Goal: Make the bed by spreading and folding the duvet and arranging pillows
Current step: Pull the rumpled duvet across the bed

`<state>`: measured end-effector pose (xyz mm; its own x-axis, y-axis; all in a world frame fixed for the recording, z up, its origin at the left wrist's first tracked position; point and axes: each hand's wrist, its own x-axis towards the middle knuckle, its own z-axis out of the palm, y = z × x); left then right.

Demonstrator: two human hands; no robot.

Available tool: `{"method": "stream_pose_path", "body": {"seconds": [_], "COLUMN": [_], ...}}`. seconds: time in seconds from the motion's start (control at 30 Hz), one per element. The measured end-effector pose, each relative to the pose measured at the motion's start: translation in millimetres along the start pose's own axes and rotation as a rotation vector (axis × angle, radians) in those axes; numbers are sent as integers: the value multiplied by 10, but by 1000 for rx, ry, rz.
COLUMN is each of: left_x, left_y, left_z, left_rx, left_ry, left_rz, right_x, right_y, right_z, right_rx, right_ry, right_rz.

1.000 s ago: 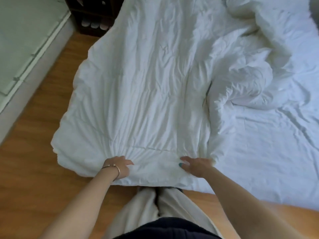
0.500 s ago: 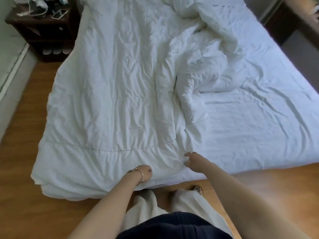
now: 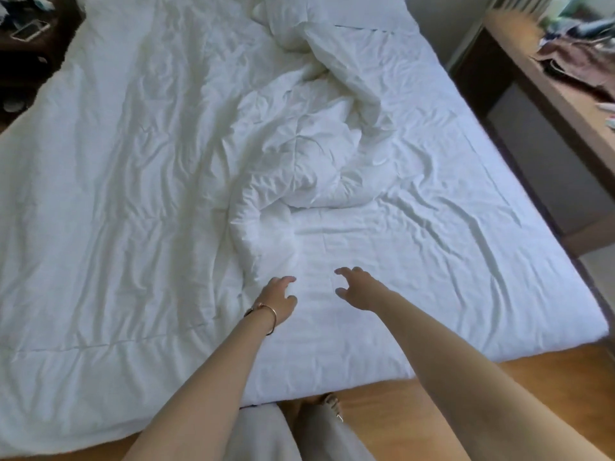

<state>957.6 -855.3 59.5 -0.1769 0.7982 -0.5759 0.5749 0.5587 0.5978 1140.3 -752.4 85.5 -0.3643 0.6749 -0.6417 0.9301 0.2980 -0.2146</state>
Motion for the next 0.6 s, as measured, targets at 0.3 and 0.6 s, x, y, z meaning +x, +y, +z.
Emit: {"method": "stream_pose_path", "body": {"seconds": [0.3, 0.6], "left_x": [1211, 2014], "left_y": [499, -284], "left_z": [100, 143], "left_rx": [320, 386], "left_ry": [250, 289], "left_rz": [-146, -195], "right_x": [1344, 2912], "right_y": [234, 381], "right_z": [-580, -924], "right_rx": [90, -348], "right_ry": [202, 58], "right_rz": [-111, -100]}}
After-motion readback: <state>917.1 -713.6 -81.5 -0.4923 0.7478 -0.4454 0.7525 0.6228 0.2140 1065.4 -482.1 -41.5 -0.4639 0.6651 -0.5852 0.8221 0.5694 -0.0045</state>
